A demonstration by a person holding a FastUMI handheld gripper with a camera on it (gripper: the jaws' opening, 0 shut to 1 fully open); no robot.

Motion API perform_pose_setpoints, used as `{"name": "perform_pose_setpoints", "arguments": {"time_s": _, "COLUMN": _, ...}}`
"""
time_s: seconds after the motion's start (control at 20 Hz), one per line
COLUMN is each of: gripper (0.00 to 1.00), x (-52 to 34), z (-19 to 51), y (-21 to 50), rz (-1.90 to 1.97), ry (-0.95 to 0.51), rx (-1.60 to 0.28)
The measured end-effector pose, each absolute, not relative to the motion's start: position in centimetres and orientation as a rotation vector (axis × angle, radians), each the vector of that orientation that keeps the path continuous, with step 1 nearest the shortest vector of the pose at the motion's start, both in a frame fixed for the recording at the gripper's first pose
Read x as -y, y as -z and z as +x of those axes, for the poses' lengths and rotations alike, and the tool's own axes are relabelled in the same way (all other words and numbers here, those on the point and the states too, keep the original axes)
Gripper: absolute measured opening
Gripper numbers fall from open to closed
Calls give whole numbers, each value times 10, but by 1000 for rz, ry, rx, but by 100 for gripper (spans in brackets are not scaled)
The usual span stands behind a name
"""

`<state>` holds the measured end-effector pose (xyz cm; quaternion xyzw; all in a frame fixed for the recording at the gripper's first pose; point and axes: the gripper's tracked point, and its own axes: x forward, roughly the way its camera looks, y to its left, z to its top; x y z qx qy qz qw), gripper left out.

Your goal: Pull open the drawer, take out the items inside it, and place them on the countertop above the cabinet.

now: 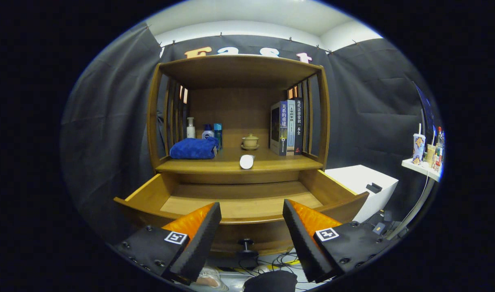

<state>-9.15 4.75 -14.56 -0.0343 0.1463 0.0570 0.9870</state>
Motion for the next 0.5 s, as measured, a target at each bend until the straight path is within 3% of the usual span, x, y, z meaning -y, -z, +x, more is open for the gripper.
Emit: {"name": "perform_pose_setpoints", "arguments": {"time_s": 0.5, "gripper": 99, "x": -40, "z": -90, "y": 209, "rz": -71, "ry": -111, "rx": -399}}
